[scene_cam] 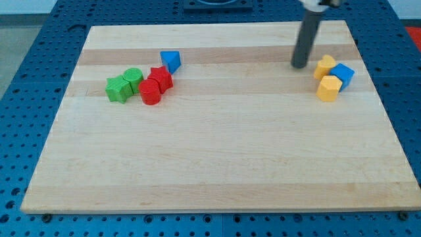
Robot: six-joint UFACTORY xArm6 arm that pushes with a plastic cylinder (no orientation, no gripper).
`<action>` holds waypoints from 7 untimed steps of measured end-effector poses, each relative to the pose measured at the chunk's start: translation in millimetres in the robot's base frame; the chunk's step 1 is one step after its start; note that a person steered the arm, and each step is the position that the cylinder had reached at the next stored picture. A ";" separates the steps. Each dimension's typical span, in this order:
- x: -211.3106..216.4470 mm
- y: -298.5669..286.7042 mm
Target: Move the blue triangle into the yellow hexagon
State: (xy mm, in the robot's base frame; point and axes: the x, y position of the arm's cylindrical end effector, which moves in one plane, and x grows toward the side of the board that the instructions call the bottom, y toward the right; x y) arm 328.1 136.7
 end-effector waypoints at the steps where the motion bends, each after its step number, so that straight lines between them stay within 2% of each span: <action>1: -39.5 -51.9; 2: -71.6 -115.2; 4: -62.2 -337.0; 5: -37.7 -374.4; 6: -22.0 -365.3; 7: -20.9 -315.6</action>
State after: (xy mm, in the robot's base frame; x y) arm 307.2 -178.9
